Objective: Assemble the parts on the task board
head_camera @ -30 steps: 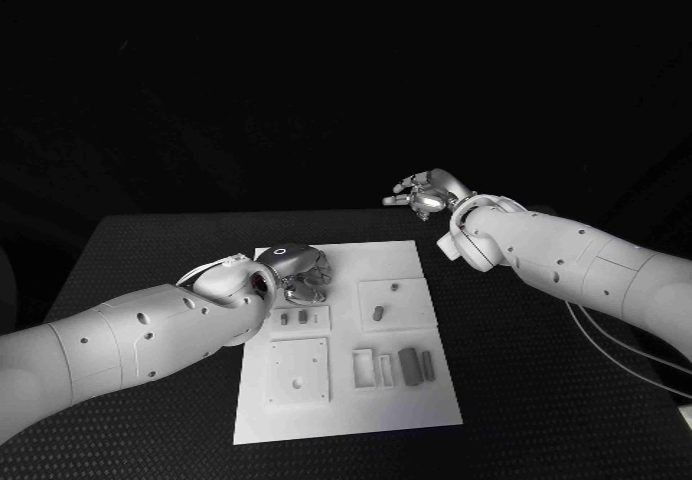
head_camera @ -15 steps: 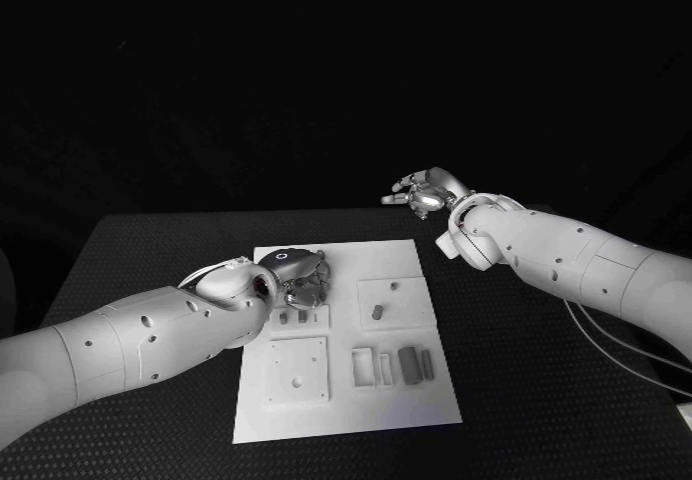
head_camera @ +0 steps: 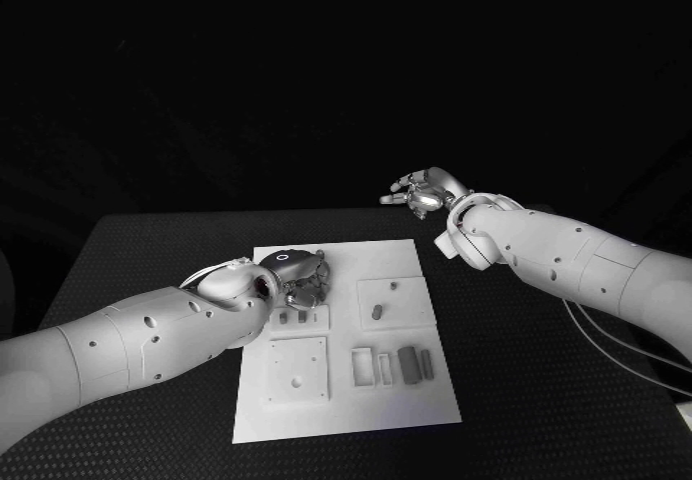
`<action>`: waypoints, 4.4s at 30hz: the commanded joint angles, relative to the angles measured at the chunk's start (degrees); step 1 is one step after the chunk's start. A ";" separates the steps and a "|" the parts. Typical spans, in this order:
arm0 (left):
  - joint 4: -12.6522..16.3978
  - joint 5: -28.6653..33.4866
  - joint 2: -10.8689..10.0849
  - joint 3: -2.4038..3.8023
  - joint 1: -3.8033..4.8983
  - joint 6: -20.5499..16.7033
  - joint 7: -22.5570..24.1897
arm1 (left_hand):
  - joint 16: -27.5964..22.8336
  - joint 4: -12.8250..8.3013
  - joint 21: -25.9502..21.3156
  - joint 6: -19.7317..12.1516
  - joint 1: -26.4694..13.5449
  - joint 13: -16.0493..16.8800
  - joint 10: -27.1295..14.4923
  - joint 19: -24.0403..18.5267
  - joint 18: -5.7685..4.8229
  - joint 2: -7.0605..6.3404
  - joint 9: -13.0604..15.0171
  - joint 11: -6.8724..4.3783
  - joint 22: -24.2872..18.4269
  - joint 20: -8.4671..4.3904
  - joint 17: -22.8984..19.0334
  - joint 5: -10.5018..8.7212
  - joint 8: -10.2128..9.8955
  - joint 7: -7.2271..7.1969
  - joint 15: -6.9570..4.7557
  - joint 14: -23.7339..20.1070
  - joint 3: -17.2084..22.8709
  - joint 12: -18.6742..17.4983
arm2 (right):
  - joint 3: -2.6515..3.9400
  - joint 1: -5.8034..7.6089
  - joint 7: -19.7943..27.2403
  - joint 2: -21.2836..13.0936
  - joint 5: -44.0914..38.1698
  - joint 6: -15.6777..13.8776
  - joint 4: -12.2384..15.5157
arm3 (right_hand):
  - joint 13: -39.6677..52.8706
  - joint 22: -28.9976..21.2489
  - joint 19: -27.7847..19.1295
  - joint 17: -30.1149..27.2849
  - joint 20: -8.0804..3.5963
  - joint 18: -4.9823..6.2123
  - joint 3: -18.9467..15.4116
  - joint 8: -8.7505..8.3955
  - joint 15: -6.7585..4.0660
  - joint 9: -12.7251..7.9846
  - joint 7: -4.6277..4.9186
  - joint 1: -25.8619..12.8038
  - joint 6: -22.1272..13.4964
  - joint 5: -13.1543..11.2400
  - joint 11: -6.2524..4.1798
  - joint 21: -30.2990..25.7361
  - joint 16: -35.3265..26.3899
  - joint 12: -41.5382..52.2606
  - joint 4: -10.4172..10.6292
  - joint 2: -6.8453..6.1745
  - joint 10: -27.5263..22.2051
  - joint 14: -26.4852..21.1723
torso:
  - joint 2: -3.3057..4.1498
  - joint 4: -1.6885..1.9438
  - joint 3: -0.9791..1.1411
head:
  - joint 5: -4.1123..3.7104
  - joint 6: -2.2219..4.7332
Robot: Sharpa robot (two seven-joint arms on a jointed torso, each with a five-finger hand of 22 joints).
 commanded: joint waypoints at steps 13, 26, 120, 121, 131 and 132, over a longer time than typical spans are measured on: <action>-1.06 -0.61 1.01 -0.06 -0.50 1.81 -0.45 | 1.89 0.48 2.32 0.08 -0.51 -0.06 0.31 1.57 6.70 0.70 -0.71 -0.09 1.43 -0.13 -0.26 0.31 0.10 0.00 -0.04 2.02 0.47 -0.58 | 0.03 -0.01 0.54 0.05 -0.26 0.59 0.14 | -0.08 -0.08 -0.01 -0.08 -0.30 4.83 -0.25 0.29 -0.07 -0.05 0.37 -0.40 0.09 0.05 0.13 -0.19 0.26 0.35 0.02 0.13 -0.30 -0.45 | 0.06 -0.04 0.06 | -0.36 -0.36; -2.32 -4.24 1.86 -0.08 -1.12 3.79 -1.05 | 2.63 -0.24 3.72 3.08 0.34 0.75 3.48 1.96 6.96 1.36 -0.58 -1.13 1.34 -0.64 -1.03 0.38 1.85 -0.48 -1.02 2.97 1.11 0.34 | 0.03 -0.01 0.55 0.10 -0.26 0.61 0.17 | -0.10 -0.08 0.00 -0.09 -0.30 4.83 -0.26 0.30 -0.08 -0.05 0.36 -0.43 0.11 0.05 0.13 -0.18 0.27 0.37 0.03 0.14 -0.30 -0.45 | 0.02 -0.03 0.05 | -0.44 -0.54; 2.01 3.25 -7.04 2.55 -0.59 -0.70 0.41 | 2.40 0.13 4.42 6.54 1.79 2.31 8.31 4.33 6.23 2.54 -0.49 -2.91 0.93 -2.44 -3.25 0.78 3.59 -1.84 -2.82 6.91 6.52 -0.11 | 0.03 -0.02 0.54 -0.72 -0.27 0.67 0.34 | -0.29 -0.10 0.02 -0.21 -0.34 4.83 -0.24 0.35 -0.11 -0.07 0.33 -0.60 0.19 0.05 0.09 -0.14 0.37 0.52 0.02 0.13 -0.31 -0.46 | 0.01 -0.05 0.04 | 0.67 0.24; 2.04 3.25 -7.03 2.55 -0.66 -0.60 0.40 | 2.40 0.13 4.42 6.54 1.78 2.31 8.31 4.33 6.23 2.55 -0.49 -2.91 0.93 -2.44 -3.26 0.78 3.59 -1.84 -2.82 6.91 6.53 -0.11 | 0.03 -0.02 0.54 -0.72 -0.27 0.67 0.35 | -0.29 -0.10 0.02 -0.21 -0.34 4.83 -0.24 0.35 -0.11 -0.07 0.33 -0.60 0.19 0.05 0.09 -0.14 0.37 0.52 0.02 0.13 -0.31 -0.46 | 0.01 -0.05 0.03 | 0.65 0.22; 2.83 3.16 -7.30 2.55 -0.88 0.00 0.11 | 2.38 0.14 4.38 6.51 1.73 2.33 8.31 4.30 6.20 2.59 -0.50 -2.90 0.94 -2.45 -3.28 0.78 3.58 -1.83 -2.81 6.88 6.54 -0.17 | 0.03 -0.02 0.55 -0.75 -0.27 0.67 0.41 | -0.31 -0.10 0.01 -0.22 -0.35 4.83 -0.23 0.35 -0.11 -0.08 0.33 -0.60 0.19 0.05 0.09 -0.14 0.38 0.54 0.02 0.14 -0.31 -0.46 | -0.02 -0.02 0.07 | 0.54 0.14; 2.84 3.16 -7.31 2.55 -0.88 0.02 0.10 | 2.38 0.14 4.38 6.51 1.73 2.34 8.32 4.29 6.19 2.59 -0.50 -2.91 0.94 -2.45 -3.28 0.78 3.58 -1.83 -2.81 6.88 6.54 -0.17 | 0.03 -0.02 0.55 -0.75 -0.27 0.67 0.40 | -0.31 -0.10 0.01 -0.22 -0.35 4.83 -0.23 0.35 -0.11 -0.08 0.33 -0.60 0.19 0.05 0.09 -0.14 0.38 0.54 0.02 0.14 -0.31 -0.46 | -0.02 -0.02 0.08 | 0.53 0.14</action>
